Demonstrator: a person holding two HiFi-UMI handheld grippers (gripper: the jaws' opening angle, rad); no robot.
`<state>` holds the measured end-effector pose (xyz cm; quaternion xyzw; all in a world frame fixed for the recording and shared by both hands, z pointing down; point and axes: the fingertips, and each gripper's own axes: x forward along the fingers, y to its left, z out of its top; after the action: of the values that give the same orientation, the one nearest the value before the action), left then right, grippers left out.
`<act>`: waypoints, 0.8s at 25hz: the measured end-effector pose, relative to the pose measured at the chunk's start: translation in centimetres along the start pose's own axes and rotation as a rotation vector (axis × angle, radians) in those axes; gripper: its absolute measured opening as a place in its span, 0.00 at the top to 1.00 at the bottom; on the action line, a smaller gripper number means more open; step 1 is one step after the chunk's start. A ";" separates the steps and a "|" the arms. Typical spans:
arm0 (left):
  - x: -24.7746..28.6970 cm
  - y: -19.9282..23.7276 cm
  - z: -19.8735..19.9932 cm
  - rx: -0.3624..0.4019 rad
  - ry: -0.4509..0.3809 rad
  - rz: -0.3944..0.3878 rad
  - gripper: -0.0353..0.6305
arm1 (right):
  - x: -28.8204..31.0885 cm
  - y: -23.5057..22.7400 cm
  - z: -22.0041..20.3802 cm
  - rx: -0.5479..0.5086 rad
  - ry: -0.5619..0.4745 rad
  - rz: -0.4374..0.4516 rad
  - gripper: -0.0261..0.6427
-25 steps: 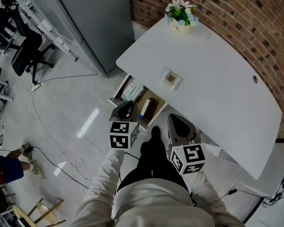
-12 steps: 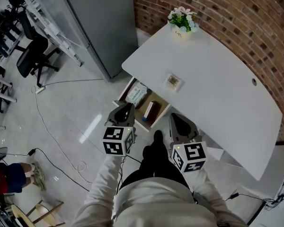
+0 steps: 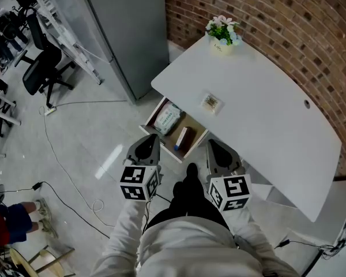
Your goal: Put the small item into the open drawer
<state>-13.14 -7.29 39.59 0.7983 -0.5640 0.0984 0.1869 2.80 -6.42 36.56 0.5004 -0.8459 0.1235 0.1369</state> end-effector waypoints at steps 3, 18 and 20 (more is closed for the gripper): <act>-0.8 0.1 0.0 0.009 -0.010 0.003 0.91 | -0.1 0.3 0.2 0.013 -0.008 0.008 0.92; -2.0 -0.1 0.2 0.012 -0.037 0.014 0.91 | -1.0 -0.8 0.5 0.004 -0.026 -0.010 0.92; -1.9 -0.1 0.2 0.014 -0.038 0.015 0.91 | -0.9 -0.9 0.5 0.005 -0.025 -0.007 0.92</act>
<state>-13.68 -5.74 38.65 0.7971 -0.5726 0.0887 0.1700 3.98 -6.25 35.85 0.5054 -0.8454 0.1189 0.1256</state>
